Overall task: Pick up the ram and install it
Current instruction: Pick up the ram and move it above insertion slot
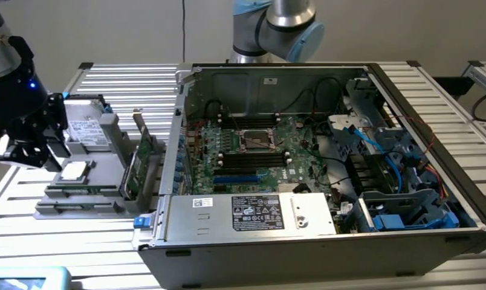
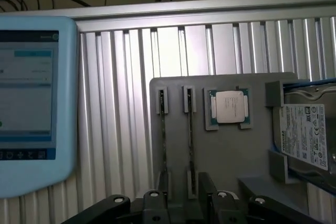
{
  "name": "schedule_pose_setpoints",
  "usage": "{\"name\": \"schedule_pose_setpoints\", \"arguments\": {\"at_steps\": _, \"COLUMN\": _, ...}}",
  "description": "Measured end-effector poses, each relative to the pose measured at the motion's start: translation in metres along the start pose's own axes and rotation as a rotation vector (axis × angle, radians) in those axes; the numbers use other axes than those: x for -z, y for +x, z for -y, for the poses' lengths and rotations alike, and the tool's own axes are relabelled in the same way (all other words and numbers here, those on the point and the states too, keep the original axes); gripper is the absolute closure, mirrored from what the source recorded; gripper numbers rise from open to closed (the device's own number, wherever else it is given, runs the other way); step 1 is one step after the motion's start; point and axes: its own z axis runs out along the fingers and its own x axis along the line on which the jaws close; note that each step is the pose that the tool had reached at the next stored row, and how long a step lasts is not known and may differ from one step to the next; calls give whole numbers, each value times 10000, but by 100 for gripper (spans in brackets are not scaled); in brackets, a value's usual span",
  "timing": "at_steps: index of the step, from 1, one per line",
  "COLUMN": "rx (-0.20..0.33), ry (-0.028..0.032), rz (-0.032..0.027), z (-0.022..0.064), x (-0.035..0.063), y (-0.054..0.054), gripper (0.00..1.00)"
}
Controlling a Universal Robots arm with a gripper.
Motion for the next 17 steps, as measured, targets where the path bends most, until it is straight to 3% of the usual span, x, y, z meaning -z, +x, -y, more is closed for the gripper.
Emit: {"name": "schedule_pose_setpoints", "arguments": {"at_steps": 17, "rx": 223, "ry": 5, "rz": -29, "z": 32, "x": -270, "y": 71, "gripper": 64}}
